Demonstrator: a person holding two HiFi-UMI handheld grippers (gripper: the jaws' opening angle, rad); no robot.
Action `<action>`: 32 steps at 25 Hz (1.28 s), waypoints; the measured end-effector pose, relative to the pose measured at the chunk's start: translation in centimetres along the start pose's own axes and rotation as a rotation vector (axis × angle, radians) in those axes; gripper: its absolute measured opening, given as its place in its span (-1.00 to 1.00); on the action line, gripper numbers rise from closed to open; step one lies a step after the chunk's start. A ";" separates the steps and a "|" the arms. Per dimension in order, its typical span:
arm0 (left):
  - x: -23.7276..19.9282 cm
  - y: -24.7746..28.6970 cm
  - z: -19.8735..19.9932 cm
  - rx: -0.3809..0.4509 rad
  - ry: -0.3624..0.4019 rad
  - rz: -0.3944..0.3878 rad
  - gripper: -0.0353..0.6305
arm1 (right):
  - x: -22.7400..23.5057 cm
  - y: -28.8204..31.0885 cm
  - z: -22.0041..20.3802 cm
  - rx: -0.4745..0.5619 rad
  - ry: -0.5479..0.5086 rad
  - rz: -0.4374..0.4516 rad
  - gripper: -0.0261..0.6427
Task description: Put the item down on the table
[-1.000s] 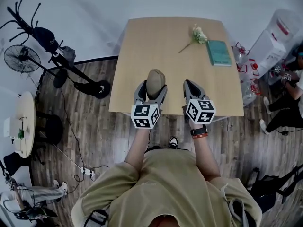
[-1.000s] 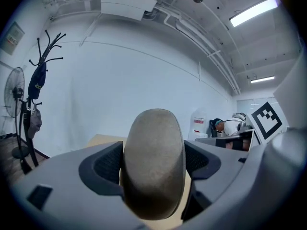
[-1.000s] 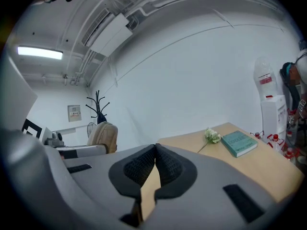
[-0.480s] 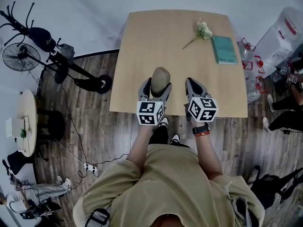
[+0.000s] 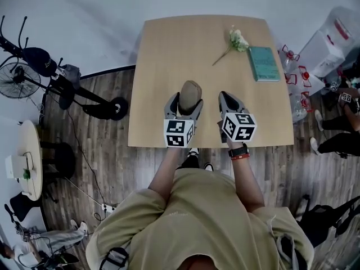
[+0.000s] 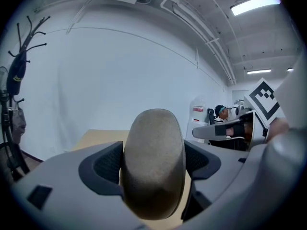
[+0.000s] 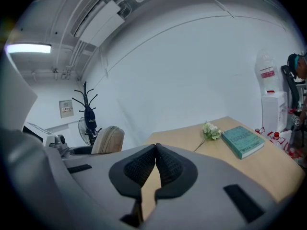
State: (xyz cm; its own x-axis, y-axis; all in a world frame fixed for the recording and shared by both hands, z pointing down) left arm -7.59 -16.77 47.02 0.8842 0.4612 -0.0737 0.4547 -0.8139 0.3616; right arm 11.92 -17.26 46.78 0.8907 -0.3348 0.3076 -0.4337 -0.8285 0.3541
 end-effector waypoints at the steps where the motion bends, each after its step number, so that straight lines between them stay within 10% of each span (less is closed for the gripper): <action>1: -0.5 0.5 -0.1 -0.008 0.003 -0.002 0.21 | 0.1 0.5 0.1 -0.003 0.001 -0.003 -0.89; 32: -8.4 16.6 -2.8 -0.263 0.237 -0.118 0.21 | 4.8 10.1 -1.2 -0.109 0.089 -0.036 -0.92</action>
State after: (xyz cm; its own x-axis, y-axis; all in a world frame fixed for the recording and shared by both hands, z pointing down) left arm -7.77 -33.13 56.20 0.7640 0.6406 0.0767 0.4822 -0.6459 0.5919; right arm 11.62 -26.64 52.87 0.8923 -0.2606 0.3687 -0.4184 -0.7842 0.4583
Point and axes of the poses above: the fingertips, and each gripper's own axes: y forward along the fingers, x to its right, z out of its top, the point moved 9 cm from there along -y, backward along the fingers, and after that the axes turned 6 degrees about -x, right-handed, at the moved point
